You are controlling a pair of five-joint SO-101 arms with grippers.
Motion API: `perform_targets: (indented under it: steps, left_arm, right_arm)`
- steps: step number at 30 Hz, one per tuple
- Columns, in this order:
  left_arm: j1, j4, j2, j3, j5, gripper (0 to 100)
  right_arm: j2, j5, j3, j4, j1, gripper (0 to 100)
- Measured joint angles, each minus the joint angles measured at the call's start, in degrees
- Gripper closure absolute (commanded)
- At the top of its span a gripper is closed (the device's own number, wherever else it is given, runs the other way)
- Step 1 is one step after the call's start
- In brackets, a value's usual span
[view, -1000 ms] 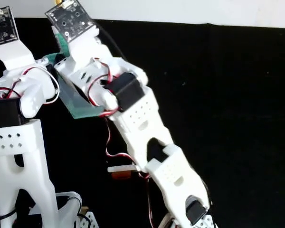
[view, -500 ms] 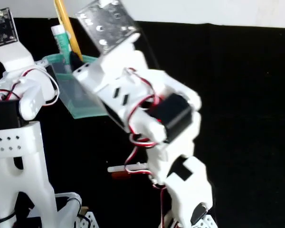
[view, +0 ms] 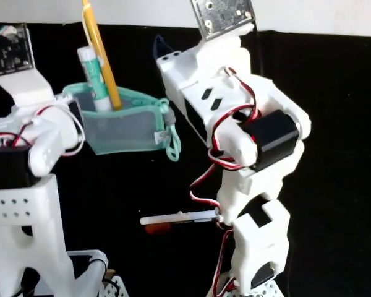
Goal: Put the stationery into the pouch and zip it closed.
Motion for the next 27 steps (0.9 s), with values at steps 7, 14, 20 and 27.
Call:
perform_targets:
  steps: [7, 14, 20, 27]
  left_arm:
    - [0.00, 2.99, -0.88, 0.09, -2.99, 99]
    - [0.00, -2.55, -0.62, 1.23, -3.16, 99]
    - [0.00, -3.08, 0.35, 1.32, -3.16, 99]
    - [0.00, -3.08, 0.35, 1.32, -3.16, 99]
  right_arm:
    - [0.00, 0.00, 0.00, 0.09, 0.09, 75.2]
    - [0.44, 0.00, 0.00, 0.09, -1.49, 75.2]
    - [6.51, 0.00, 0.00, 0.09, -10.20, 75.2]
    - [14.42, 0.00, 0.00, 0.00, -14.42, 75.2]
